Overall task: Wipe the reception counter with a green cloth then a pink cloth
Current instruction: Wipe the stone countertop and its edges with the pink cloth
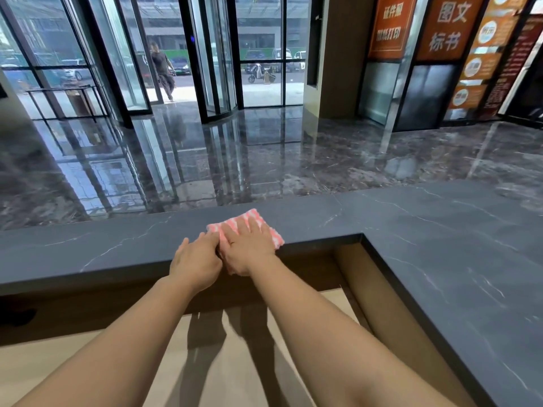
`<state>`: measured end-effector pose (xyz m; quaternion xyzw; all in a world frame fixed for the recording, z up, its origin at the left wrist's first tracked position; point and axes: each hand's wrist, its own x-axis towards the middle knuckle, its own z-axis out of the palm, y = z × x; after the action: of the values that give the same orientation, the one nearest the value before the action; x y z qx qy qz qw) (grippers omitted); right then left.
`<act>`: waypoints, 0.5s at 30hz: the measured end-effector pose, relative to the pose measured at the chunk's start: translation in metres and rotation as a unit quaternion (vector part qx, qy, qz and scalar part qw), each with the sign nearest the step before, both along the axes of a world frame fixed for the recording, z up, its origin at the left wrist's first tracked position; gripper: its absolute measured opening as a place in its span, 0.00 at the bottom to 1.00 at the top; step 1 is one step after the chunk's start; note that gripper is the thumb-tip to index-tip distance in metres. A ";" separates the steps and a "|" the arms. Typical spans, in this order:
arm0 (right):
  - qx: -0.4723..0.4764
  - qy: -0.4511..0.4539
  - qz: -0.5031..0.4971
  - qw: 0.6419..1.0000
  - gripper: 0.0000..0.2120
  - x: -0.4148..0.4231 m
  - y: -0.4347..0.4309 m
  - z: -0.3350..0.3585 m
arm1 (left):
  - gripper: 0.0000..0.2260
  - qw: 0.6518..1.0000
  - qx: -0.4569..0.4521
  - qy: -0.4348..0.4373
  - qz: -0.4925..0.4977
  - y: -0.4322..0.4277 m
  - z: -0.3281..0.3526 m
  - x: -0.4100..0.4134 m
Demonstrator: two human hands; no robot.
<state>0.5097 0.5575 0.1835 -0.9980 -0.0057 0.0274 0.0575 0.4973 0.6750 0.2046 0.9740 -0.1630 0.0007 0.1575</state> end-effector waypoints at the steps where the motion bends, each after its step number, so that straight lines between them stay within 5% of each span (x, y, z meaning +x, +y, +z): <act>1: -0.027 -0.019 0.018 0.999 0.30 -0.005 -0.013 0.001 | 0.18 1.000 0.012 -0.007 -0.001 -0.002 0.000 -0.002; 3: -0.084 -0.048 0.025 0.995 0.30 -0.017 -0.048 0.001 | 0.22 0.999 0.028 -0.021 -0.003 -0.009 0.000 -0.006; 8: -0.045 -0.085 -0.155 0.983 0.26 -0.056 -0.138 -0.006 | 0.24 0.999 0.032 -0.021 -0.035 -0.034 -0.004 -0.014; 15: 0.155 -0.129 -0.309 0.930 0.31 -0.052 -0.106 -0.028 | 0.26 0.998 0.023 -0.039 -0.032 -0.044 -0.007 -0.018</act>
<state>0.4575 0.4515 0.1551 -0.9240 0.2912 -0.1221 0.2156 0.4792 0.6313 0.1975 0.9709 -0.1997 0.0296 0.1288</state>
